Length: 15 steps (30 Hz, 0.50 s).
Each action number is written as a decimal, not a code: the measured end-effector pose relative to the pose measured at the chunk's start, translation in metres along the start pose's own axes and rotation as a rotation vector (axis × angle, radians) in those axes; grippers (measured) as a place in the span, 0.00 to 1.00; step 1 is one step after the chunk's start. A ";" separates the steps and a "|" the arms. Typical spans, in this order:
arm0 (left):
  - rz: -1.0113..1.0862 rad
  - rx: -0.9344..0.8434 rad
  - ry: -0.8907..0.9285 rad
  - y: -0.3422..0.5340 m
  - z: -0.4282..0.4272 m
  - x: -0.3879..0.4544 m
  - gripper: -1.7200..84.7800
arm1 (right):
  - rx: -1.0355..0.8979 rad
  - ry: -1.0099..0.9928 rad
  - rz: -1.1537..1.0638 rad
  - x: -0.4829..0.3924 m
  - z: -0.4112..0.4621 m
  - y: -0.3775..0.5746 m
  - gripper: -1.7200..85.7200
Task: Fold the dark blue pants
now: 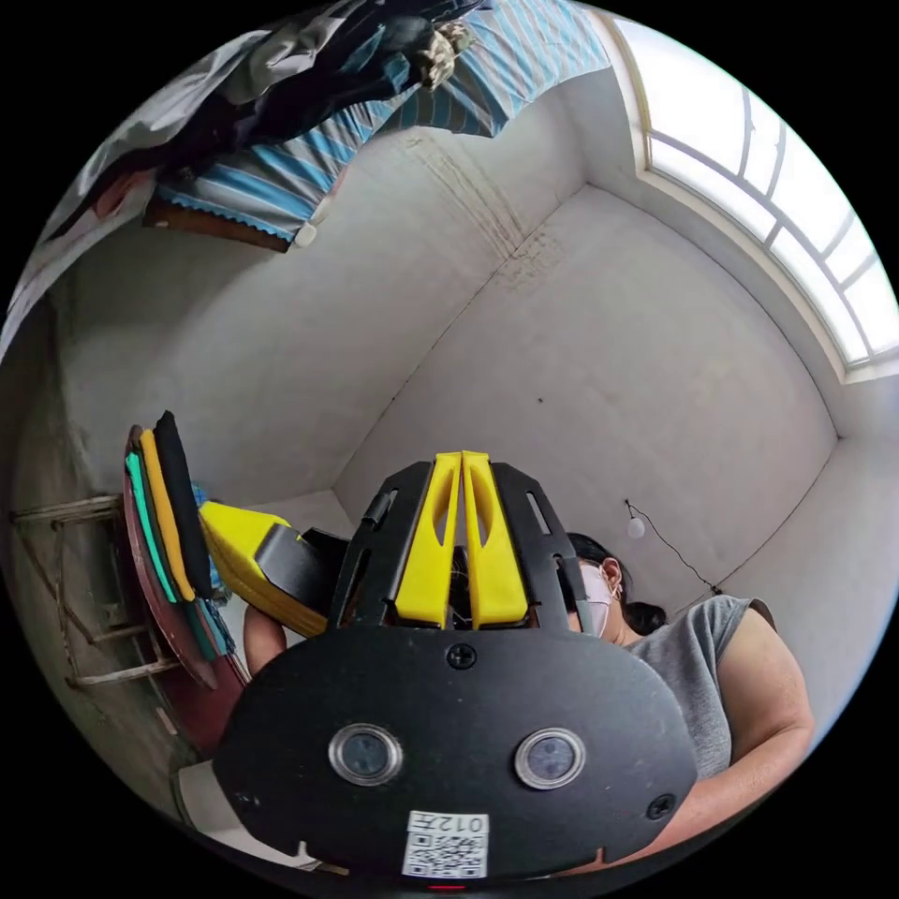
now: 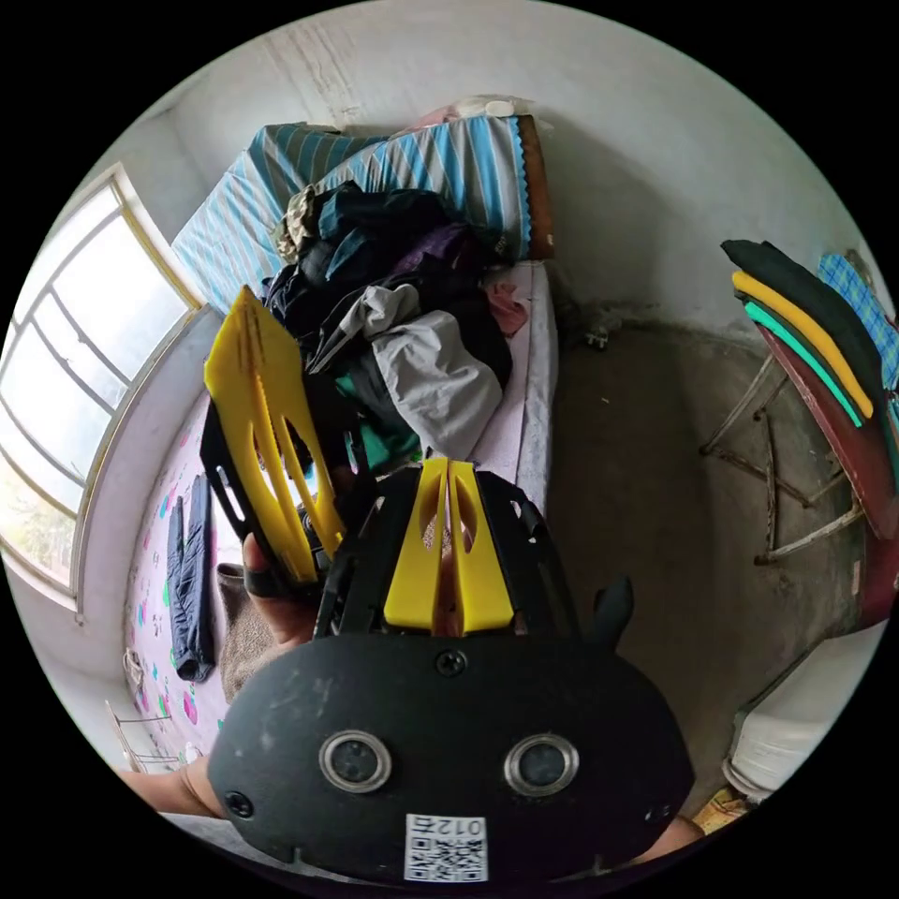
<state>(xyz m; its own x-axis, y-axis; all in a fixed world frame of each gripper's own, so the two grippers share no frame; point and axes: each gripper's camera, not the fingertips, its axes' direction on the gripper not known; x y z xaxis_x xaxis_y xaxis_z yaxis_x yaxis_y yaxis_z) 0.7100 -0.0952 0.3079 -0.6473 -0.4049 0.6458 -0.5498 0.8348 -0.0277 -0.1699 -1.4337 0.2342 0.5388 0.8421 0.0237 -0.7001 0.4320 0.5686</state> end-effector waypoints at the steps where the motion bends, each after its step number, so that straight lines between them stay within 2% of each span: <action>1: -0.019 0.002 -0.007 0.005 0.003 -0.015 0.03 | -0.011 0.002 0.015 0.023 -0.001 -0.008 0.01; 7: -0.009 -0.071 -0.083 0.014 0.033 -0.059 0.03 | 0.012 -0.107 0.085 0.126 -0.026 -0.047 0.01; 15: -0.042 -0.138 -0.101 -0.002 0.079 -0.071 0.03 | 0.055 -0.104 0.147 0.162 -0.081 -0.118 0.01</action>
<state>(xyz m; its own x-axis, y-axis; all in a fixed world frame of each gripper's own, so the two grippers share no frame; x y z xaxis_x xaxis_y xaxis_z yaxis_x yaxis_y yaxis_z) 0.7157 -0.0977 0.2014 -0.6788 -0.4704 0.5639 -0.5044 0.8567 0.1075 -0.0381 -1.3221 0.1038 0.4799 0.8559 0.1928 -0.7499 0.2861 0.5965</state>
